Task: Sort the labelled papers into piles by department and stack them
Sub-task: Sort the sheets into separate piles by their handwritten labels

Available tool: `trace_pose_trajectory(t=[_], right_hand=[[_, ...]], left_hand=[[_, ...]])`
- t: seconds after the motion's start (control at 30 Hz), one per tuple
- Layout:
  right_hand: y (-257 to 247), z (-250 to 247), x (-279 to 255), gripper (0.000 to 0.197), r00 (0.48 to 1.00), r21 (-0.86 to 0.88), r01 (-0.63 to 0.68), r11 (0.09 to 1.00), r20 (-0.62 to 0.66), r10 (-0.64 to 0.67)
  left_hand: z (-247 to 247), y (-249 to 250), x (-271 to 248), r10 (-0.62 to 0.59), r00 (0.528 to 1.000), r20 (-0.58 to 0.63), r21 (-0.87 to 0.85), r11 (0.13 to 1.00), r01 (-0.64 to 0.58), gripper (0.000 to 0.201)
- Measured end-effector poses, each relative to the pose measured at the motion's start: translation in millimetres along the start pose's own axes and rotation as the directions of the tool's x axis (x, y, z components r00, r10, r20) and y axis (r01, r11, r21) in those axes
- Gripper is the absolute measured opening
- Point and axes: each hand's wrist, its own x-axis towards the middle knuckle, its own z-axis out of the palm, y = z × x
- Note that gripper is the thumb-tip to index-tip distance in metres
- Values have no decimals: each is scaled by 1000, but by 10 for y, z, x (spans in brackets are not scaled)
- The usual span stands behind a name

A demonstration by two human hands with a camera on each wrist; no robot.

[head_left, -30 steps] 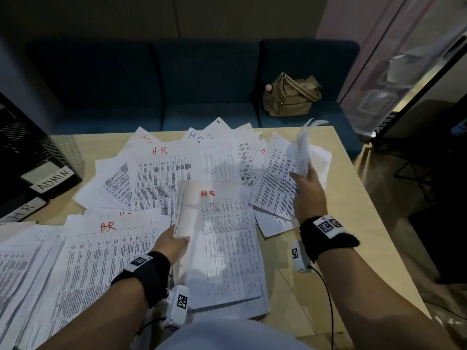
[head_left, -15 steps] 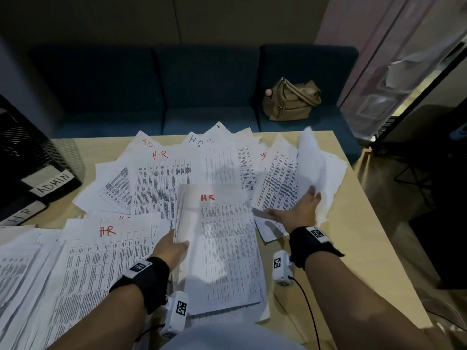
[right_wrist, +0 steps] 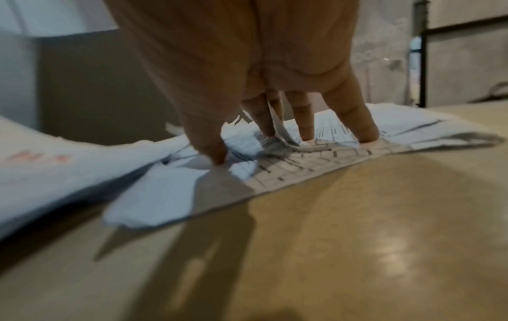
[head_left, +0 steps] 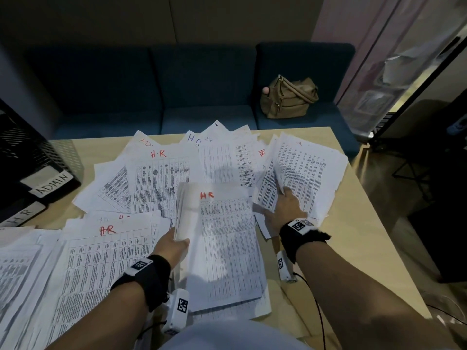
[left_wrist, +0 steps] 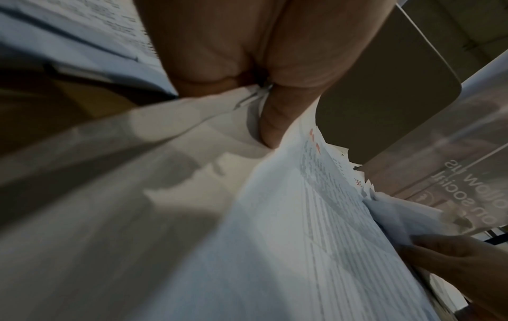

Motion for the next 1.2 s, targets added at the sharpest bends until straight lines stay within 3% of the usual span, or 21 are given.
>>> trace_pose_trajectory(t=[0.07,0.13,0.2,0.27,0.4,0.43,0.5,0.57,0.63,0.73,0.77,0.83,0.9,0.93,1.0,1.07,1.13,1.2], right_hand=[[-28,-39,44,43,1000,-4,-17,1000,-1,17],[-2,-66,90,37,996,111,-79,991,-34,83],[84,-129,97,39,967,405,-165,899,-114,229],[235,-231,52,28,884,644,-126,755,-272,381],[551,-382,-44,31,669,787,51,615,-484,564],[593,-412,-72,27,631,770,100,631,-539,558],[589,-476,-155,14,638,705,195,682,-619,457],[447,-516,-320,38,692,616,270,740,-659,297],[249,-465,-506,66,711,445,399,801,-702,36],[-16,-145,-704,76,815,355,493,794,-509,-278],[-84,-22,-765,66,811,328,548,770,-433,-393],[-166,231,-850,38,751,292,661,692,-280,-599],[-277,358,-975,26,726,317,663,678,-53,-685],[-318,416,-1010,25,707,329,660,676,32,-706],[-403,459,-1061,25,685,339,654,676,113,-720],[-489,456,-1087,23,667,367,642,673,165,-727],[-606,379,-1133,4,675,408,597,691,212,-707],[-720,235,-1169,27,725,504,514,695,178,-665]], left_hand=[[-5,9,-24,-3,1000,-8,-3,1000,3,69],[-12,1,-17,3,1000,-5,-6,1000,-3,67],[-17,18,-42,-6,1000,7,-5,1000,6,64],[-22,35,-49,-7,1000,21,-1,1000,7,63],[-27,49,-43,-12,1000,26,6,1000,12,64],[-27,54,-49,-5,1000,23,8,1000,5,62],[-23,87,-101,4,1000,-7,6,1000,-4,56],[-7,113,-149,6,998,-59,-15,1000,-7,55],[0,163,-200,15,995,-98,-41,999,-19,56],[-9,216,-153,33,991,-127,-68,997,-42,62],[-17,244,-137,49,992,-118,-73,996,-58,65],[-24,287,-121,77,995,-56,-118,990,-83,85],[-25,300,-138,101,995,23,-210,973,-94,109],[-19,295,-148,116,992,48,-225,969,-102,112],[6,270,-159,158,983,88,-199,970,-139,94],[55,258,-182,164,984,66,-155,976,-152,58],[51,256,-209,148,989,-3,-148,978,-147,43],[-85,289,-251,136,989,-54,-197,970,-144,39]])
